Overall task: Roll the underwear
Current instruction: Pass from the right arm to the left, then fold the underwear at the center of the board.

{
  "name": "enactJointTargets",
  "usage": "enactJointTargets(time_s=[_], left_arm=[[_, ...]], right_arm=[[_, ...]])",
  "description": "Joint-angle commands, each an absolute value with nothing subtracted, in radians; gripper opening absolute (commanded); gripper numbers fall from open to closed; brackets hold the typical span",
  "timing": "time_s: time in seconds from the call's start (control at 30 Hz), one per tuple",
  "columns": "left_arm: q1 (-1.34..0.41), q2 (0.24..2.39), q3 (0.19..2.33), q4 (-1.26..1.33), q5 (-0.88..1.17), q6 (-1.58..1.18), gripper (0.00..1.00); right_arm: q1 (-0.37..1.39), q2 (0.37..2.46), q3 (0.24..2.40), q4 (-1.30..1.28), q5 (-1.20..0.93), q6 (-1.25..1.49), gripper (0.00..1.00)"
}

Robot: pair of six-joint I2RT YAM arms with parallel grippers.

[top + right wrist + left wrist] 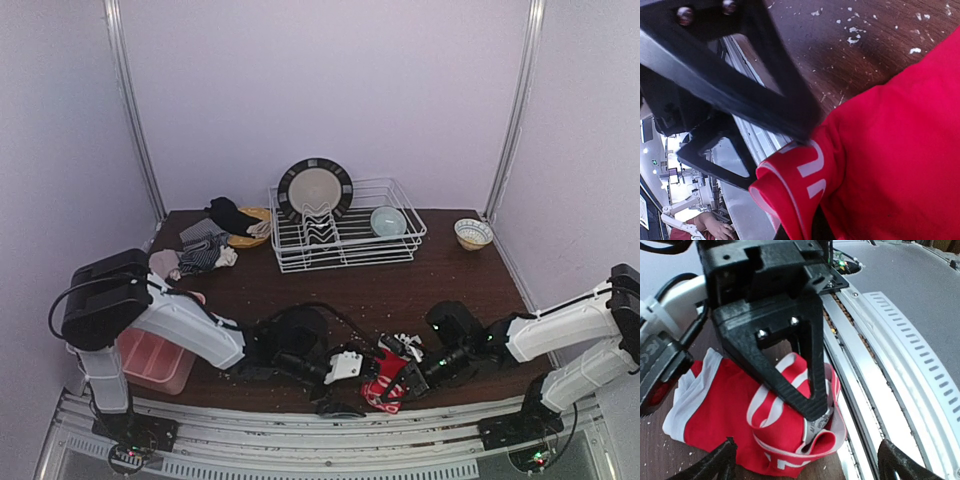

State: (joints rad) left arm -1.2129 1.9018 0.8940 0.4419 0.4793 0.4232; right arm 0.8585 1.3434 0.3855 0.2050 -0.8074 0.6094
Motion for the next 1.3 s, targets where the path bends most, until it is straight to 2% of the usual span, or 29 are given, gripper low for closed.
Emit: enactJointTargets(time_s=[0.0,0.2,0.4,0.5,0.57,0.7,0.83,0.87,0.93,1.0,1.13,1.27], left_arm=[[-1.216,1.961,0.982,0.364,0.562,0.530,0.94],[-1.206,2.003,1.030,0.360,0.560,0.535,0.91],[-1.204,2.028,1.067,0.336,0.536,0.523,0.69],[-1.204,2.034,1.063,0.340,0.554,0.522,0.63],[-1.203,2.034,1.060,0.347,0.556,0.518,0.53],[-1.203,2.034,1.061,0.354,0.559,0.507,0.25],[-1.203,2.034,1.069,0.353,0.574,0.492,0.09],[-1.203,2.034,1.070,0.354,0.574,0.484,0.06],[-1.200,2.034,1.071,0.354,0.575,0.464,0.00],[-1.194,2.035,1.077,0.344,0.582,0.429,0.00],[-1.175,2.042,1.124,0.251,0.625,0.338,0.00],[-1.164,2.055,1.209,0.097,0.670,0.258,0.00]], right_arm=[[0.850,1.325,0.380,0.184,-0.836,0.593,0.00],[0.850,1.328,0.379,0.182,-0.831,0.595,0.00],[0.850,1.328,0.379,0.170,-0.818,0.587,0.00],[0.851,1.327,0.379,0.172,-0.819,0.589,0.00],[0.851,1.322,0.381,0.165,-0.818,0.587,0.00],[0.850,1.309,0.380,0.155,-0.812,0.587,0.00],[0.852,1.290,0.378,0.135,-0.789,0.591,0.00],[0.854,1.281,0.378,0.124,-0.777,0.591,0.06],[0.861,1.244,0.379,0.101,-0.744,0.602,0.28],[0.875,1.179,0.384,0.050,-0.682,0.603,0.41],[0.913,1.012,0.407,-0.092,-0.499,0.604,0.51],[0.970,0.841,0.400,-0.209,-0.263,0.616,0.54]])
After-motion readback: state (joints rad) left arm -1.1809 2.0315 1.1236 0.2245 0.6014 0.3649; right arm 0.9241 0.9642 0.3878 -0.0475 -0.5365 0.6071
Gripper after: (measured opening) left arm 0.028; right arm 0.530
